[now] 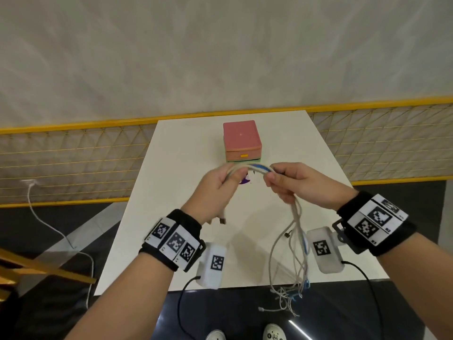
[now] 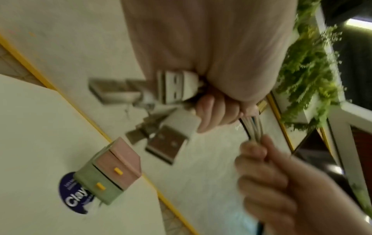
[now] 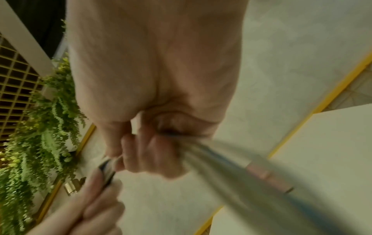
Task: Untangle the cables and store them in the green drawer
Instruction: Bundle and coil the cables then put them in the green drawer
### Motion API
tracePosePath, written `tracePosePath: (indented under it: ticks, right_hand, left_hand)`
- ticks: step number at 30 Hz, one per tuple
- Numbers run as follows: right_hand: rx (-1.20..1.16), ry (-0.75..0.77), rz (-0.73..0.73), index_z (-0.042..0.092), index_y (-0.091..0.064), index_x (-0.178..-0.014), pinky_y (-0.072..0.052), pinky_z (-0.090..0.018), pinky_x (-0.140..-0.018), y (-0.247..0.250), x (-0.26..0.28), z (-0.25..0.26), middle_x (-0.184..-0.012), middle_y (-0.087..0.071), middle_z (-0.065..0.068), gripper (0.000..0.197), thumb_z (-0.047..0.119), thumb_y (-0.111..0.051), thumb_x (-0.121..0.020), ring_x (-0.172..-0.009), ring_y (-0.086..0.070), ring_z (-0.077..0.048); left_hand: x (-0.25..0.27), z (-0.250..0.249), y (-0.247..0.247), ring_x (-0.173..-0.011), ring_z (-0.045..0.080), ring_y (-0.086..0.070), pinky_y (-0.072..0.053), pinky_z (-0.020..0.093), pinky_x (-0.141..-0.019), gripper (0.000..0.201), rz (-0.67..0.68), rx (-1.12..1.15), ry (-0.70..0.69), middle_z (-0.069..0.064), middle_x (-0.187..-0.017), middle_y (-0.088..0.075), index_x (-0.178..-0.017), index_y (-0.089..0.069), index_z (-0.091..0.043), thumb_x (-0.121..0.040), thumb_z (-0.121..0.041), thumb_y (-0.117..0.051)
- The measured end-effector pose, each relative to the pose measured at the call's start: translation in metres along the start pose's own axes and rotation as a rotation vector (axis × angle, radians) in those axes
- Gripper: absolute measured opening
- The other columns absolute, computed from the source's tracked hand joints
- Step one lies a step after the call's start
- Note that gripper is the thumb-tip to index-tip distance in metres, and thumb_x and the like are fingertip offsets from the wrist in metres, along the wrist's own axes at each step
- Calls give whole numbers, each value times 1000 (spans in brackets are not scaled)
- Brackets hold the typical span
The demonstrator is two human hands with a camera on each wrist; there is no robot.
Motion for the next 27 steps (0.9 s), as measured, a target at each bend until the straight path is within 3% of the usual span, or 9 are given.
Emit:
tracePosePath:
  ticks: [3, 5, 7, 9, 13, 16, 18, 21, 27]
  right_hand:
    - [11, -11, -18, 8, -42, -81, -51, -30, -57, -12, 2, -7, -62, -35, -1, 30, 26, -30, -102, -54, -43, -20]
    - [-33, -23, -106, 9, -38, -82, -41, -25, -45, -20, -1, -10, -61, -32, 1, 30, 29, -28, -102, -47, -33, -15]
    - [-122, -48, -162, 11, -37, -84, -26, -21, -39, -31, -4, -9, -60, -31, 3, 29, 33, -29, -102, -46, -24, -11]
    - [-92, -38, -173, 10, -40, -85, -22, -18, -38, -41, -9, -6, -57, -33, 4, 30, 31, -29, -102, -45, -24, -8]
    - [148, 6, -150, 13, -40, -69, -26, -21, -42, -52, -15, 0, -54, -36, 5, 31, 12, -29, -98, -44, -28, -5]
    - [70, -42, -152, 10, -39, -71, -25, -24, -44, -53, -20, -1, -57, -37, 2, 30, 14, -28, -99, -44, -28, -7]
    - [-69, -51, -121, -2, -43, -87, -16, -28, -46, -54, -22, 1, -58, -32, 0, 27, 15, -28, -101, -47, -22, -11]
    - [-177, -18, -96, -9, -42, -104, -17, -31, -47, -49, -25, 8, -55, -27, 3, 27, 15, -31, -102, -47, -21, -12]
    - [-265, 39, 0, 8, -46, -77, -33, -21, -47, -51, -23, -2, -57, -24, 1, 30, 27, -38, -101, -47, -24, -15]
  left_hand:
    - [-7, -7, 3, -44, 9, -27, -27, 21, -41, 37, -157, 267, -8, -10, -54, -33, -75, -64, -43, -104, -34, -43]
    - [-8, -7, -4, -44, 8, -21, -20, 20, -40, 36, -191, 417, 51, -12, -52, -29, -76, -62, -35, -104, -32, -41]
    - [-6, -8, -16, -44, 8, -19, -17, 22, -39, 27, -161, 495, 93, -9, -55, -28, -95, -60, -17, -98, -40, -47]
    - [-5, -8, -27, -44, 9, -23, -21, 21, -38, 36, -147, 486, 121, -3, -58, -32, -100, -59, -14, -86, -47, -61]
    - [-7, -9, -35, -44, 13, -34, -29, 20, -40, 25, -202, 406, 155, 0, -55, -45, -83, -63, -6, -80, -24, -80]
    - [-10, -9, -36, -46, 18, -44, -38, 25, -44, 30, -262, 314, 127, 8, -54, -49, -67, -60, -2, -85, -21, -74]
    - [-12, -11, -33, -48, 15, -49, -44, 26, -47, 36, -358, 242, 96, 2, -51, -50, -56, -54, -11, -88, -20, -70]
    - [-17, -17, -30, -51, 9, -52, -43, 20, -50, 32, -462, 171, 21, -3, -54, -54, -66, -60, -6, -91, -24, -66]
    - [-21, -22, -7, -42, 11, -50, -42, 25, -44, 36, -702, 267, 73, 0, -53, -50, -67, -53, -12, -97, -33, -56]
Point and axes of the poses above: each hand's wrist, its own x-axis away from the middle knuckle, its own y-axis out of the back of the hand, z = x × y, the point moved 2 cm from there along -x, towards the middle knuckle
